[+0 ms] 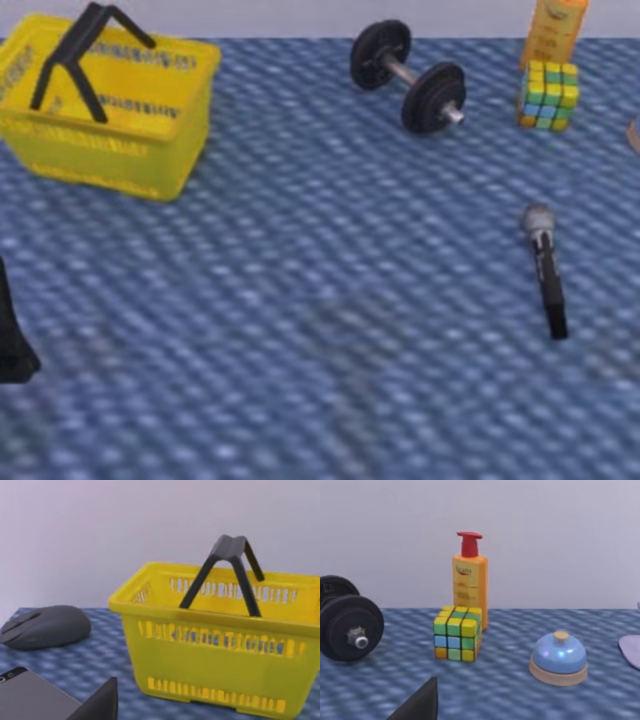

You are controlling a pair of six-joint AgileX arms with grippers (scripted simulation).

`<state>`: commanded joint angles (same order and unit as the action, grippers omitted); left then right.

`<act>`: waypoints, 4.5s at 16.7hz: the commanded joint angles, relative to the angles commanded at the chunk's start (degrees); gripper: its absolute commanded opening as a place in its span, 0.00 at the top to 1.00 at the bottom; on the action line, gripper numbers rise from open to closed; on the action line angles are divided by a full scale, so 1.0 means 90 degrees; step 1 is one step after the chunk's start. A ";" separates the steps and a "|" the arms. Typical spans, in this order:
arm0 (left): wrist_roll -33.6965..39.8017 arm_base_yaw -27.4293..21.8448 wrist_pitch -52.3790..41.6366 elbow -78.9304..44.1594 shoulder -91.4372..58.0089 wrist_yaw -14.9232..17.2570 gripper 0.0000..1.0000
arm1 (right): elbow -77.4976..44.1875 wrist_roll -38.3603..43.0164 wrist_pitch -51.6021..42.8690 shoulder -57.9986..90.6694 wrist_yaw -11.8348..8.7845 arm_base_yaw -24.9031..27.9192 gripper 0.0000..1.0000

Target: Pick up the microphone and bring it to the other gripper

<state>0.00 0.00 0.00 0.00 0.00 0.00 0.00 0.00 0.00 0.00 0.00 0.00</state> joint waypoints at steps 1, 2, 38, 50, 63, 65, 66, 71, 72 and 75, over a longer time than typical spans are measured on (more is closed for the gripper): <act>0.0000 0.0000 0.0000 0.0000 0.0000 0.0000 0.00 | 0.0000 0.0000 0.0000 0.0000 0.0000 0.0000 0.00; 0.0000 0.0000 0.0000 0.0000 0.0000 0.0000 0.00 | -0.0001 0.0000 0.0000 0.0001 0.0000 0.0000 0.00; 0.0000 0.0000 0.0000 0.0000 0.0000 0.0000 0.00 | -0.8611 0.2188 -0.5972 1.2259 0.0339 0.2020 0.00; 0.0000 0.0000 0.0000 0.0000 0.0000 0.0000 0.00 | -0.7762 0.2153 -0.4181 1.3183 0.0343 0.1972 0.00; 0.0000 0.0000 0.0000 0.0000 0.0000 0.0000 0.00 | -0.7762 0.2153 -0.4181 1.3183 0.0343 0.1972 0.98; 0.0000 0.0000 0.0000 0.0000 0.0000 0.0000 0.00 | -0.7762 0.2153 -0.4181 1.3183 0.0343 0.1972 1.00; 0.0000 0.0000 0.0000 0.0000 0.0000 0.0000 0.00 | -0.7762 0.2153 -0.4181 1.3183 0.0343 0.1972 1.00; 0.0000 0.0000 0.0000 0.0000 0.0000 0.0000 0.00 | -0.7762 0.2153 -0.4181 1.3183 0.0343 0.1972 1.00; 0.0000 0.0000 0.0000 0.0000 0.0000 0.0000 0.00 | -0.7929 0.2175 -0.4305 1.2829 0.0293 0.2006 1.00; 0.0000 0.0000 0.0000 0.0000 0.0000 0.0000 0.00 | -0.7889 0.2118 -0.4093 1.2790 0.0211 0.2015 1.00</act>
<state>0.00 0.00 0.00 0.00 0.00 0.00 -71.00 19.07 -36.84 115.11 1.90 18.14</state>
